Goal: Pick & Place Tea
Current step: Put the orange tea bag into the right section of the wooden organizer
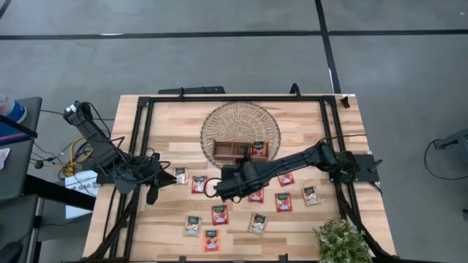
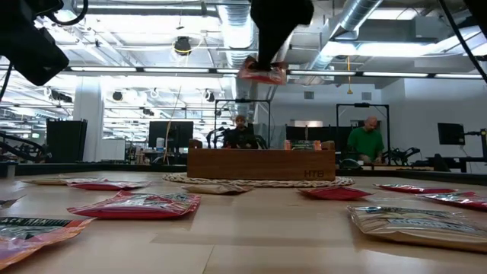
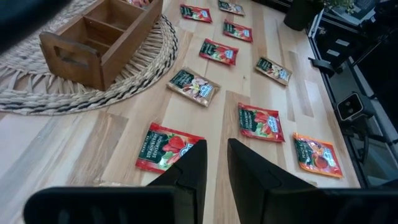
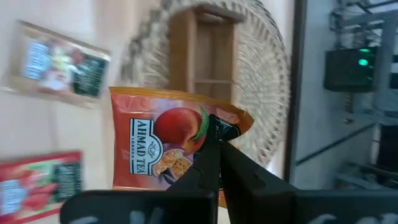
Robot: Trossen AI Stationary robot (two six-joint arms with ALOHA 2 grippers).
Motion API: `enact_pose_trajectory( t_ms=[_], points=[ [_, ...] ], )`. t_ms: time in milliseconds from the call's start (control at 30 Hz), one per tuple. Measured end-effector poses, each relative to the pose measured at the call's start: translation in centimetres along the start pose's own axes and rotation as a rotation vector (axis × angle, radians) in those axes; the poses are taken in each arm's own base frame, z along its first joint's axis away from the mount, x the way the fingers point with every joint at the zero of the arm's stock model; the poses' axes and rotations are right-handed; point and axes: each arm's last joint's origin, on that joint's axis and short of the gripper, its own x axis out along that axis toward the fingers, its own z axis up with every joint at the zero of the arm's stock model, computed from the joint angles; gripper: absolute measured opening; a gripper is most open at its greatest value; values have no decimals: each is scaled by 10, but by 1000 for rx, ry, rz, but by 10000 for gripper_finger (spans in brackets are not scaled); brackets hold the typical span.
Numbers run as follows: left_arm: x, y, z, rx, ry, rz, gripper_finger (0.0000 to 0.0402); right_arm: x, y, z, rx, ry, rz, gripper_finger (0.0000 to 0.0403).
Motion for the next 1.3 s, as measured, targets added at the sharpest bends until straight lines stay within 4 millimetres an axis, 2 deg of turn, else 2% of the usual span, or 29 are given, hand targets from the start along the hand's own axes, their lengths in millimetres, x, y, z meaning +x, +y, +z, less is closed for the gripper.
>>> enact_pose_trajectory(
  t_ms=[233,367,500,733,900,1100,1300],
  points=[
    [0,0,0,-17,-1,-4,55,24,-2,-9,-29,77,-92,0],
    [0,-1,0,-20,18,-21,55,36,-5,-23,-7,130,-131,0],
    [0,-1,0,-20,25,-28,55,37,-18,-43,70,152,-179,0],
    [0,-1,0,-20,23,-26,55,25,-36,-75,152,129,-255,0],
    [0,-1,0,-20,8,-13,55,33,-31,-83,120,159,-268,0],
    [0,0,0,-20,-2,-2,55,50,-17,-84,137,137,-356,0],
    [0,0,0,-20,-3,-3,55,68,-8,-83,128,156,-373,0]
  ],
)
